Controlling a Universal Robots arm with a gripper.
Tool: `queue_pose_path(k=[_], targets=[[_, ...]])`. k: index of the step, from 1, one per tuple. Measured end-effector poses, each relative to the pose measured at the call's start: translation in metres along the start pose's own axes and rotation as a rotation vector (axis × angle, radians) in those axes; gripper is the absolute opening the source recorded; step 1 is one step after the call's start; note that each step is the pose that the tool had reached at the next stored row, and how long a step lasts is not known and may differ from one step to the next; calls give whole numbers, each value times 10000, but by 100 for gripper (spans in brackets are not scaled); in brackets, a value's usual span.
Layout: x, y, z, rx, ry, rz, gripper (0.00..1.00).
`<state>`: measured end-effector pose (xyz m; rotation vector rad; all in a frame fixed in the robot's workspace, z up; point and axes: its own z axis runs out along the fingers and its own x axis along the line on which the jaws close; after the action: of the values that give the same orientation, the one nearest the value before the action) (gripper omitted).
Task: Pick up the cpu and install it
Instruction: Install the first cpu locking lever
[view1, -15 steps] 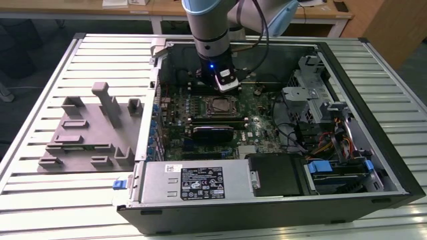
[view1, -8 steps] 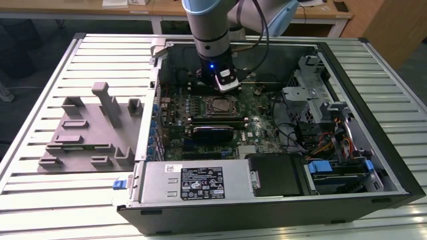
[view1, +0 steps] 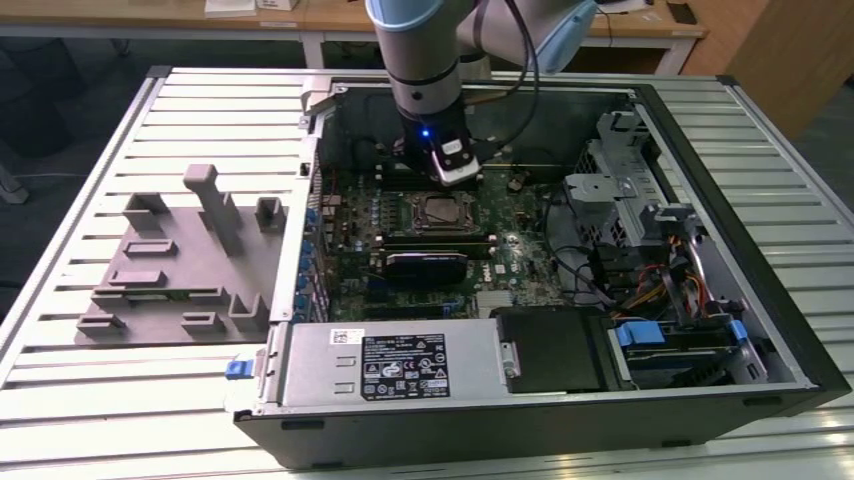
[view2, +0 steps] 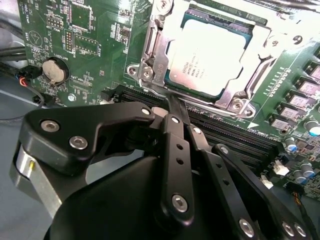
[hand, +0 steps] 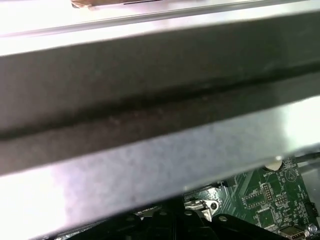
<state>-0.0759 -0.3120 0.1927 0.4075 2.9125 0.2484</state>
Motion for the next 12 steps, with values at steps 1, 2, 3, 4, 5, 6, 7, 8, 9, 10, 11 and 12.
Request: queue_pose_path(k=[1, 2, 3, 4, 5, 6, 7, 8, 9, 10, 11, 12], targets=[[-3, -3, 0, 1, -1, 0, 11], [-5, -6, 0, 2, 0, 0, 11], [-8, -9, -1, 4, 0, 0, 11], [-10, -13, -1, 6, 1, 0, 11], [-12, -17, -2, 5, 1, 0, 11], [-17, -25, -2, 2, 1, 0, 11], [-20, -30, -2, 2, 1, 0, 11], [-24, -36, -3, 2, 1, 0, 11], [-33, -46, -3, 2, 1, 1, 11], [-37, -49, -3, -1, 2, 2, 11], [-42, -50, -2, -6, 4, 3, 11], [-45, -50, -1, -8, 4, 3, 11]])
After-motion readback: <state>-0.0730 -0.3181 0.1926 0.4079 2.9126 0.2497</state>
